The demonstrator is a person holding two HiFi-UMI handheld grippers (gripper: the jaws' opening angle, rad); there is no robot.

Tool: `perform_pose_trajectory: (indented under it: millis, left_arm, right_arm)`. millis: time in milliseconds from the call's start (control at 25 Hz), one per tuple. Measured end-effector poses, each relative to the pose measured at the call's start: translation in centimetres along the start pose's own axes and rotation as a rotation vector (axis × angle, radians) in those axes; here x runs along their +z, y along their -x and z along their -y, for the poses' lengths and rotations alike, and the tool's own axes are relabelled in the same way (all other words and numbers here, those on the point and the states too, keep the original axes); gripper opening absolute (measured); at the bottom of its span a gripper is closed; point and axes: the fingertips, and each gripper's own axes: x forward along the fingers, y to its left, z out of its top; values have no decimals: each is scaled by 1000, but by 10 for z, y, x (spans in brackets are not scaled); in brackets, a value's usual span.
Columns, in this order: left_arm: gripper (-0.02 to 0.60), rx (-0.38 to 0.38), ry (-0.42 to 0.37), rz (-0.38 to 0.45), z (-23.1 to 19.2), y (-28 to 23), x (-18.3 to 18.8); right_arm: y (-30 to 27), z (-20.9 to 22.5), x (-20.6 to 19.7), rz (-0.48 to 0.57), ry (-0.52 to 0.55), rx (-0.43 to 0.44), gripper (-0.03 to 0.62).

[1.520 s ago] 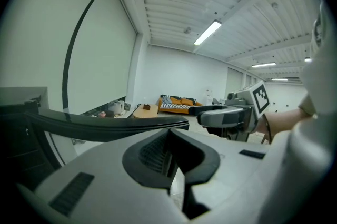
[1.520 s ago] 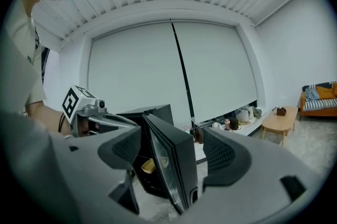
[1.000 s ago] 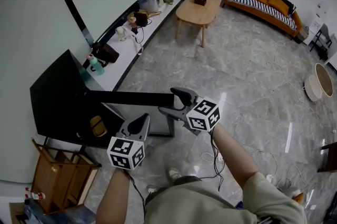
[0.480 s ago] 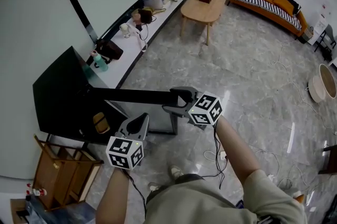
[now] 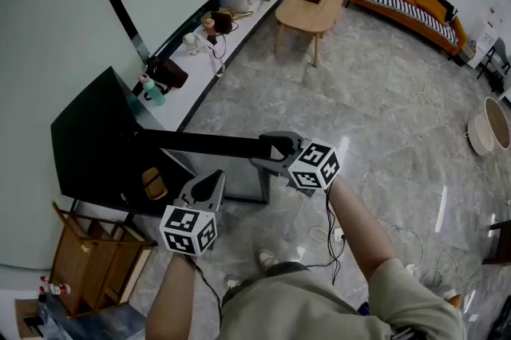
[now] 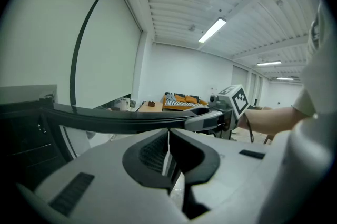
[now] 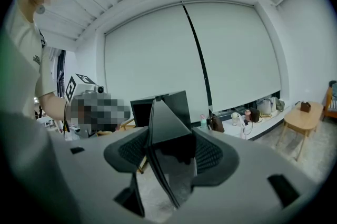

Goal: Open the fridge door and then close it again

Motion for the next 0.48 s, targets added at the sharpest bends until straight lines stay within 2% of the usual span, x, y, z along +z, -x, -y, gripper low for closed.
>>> perform_pose_trajectory:
  millis: [480]
  left_arm:
    - [11,14,12,2,-3,26,-12]
  right_arm:
    - [4,-29,-8,-17,-10,-10,242]
